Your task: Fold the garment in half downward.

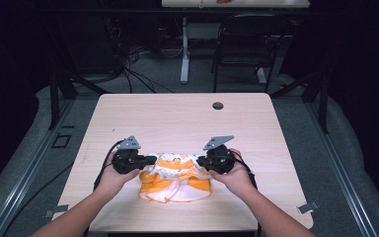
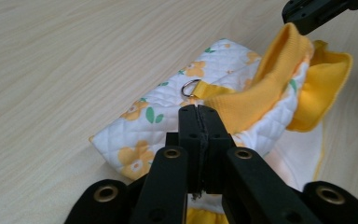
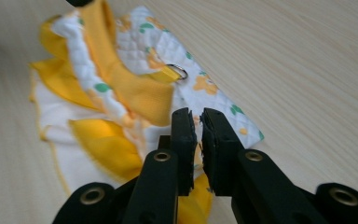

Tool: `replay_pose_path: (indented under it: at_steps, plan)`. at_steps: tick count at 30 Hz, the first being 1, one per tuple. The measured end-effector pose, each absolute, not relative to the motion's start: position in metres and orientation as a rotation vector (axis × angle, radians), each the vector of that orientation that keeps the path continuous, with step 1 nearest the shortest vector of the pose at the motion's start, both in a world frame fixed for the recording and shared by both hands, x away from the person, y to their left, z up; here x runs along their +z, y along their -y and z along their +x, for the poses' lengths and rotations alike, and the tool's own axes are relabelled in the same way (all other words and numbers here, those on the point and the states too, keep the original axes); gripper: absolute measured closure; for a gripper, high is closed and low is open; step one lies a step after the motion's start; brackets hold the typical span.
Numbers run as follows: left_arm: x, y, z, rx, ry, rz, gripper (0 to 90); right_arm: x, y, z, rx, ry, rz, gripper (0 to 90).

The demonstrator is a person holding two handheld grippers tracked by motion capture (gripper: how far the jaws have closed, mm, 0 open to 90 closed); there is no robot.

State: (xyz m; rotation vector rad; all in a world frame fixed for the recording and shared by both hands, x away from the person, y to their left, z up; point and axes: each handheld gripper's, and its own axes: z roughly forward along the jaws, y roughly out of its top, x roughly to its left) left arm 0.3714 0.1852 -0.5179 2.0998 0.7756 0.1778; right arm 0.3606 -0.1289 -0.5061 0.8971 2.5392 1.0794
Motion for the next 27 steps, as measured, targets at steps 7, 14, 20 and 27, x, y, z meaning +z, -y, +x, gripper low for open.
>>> replay_pose_path:
  at_steps: [7, 14, 20, 27]
  plan:
    - [-0.523, -0.181, 0.366, 0.149, -0.745, 2.139, 89.8, -0.517, 0.119, 0.361, 1.08, -2.586, 0.893, 85.1]
    - [-0.528, -0.182, 0.347, 0.115, -0.707, 2.153, 89.8, -0.52, 0.116, 0.339, 1.081, -2.643, 0.829, 84.8]
    - [-0.533, -0.18, 0.329, 0.085, -0.667, 2.175, 89.8, -0.528, 0.119, 0.323, 1.099, -2.687, 0.805, 83.4]
    - [-0.547, -0.18, 0.314, 0.062, -0.658, 2.204, 89.8, -0.545, 0.119, 0.311, 1.069, -2.731, 0.796, 83.1]
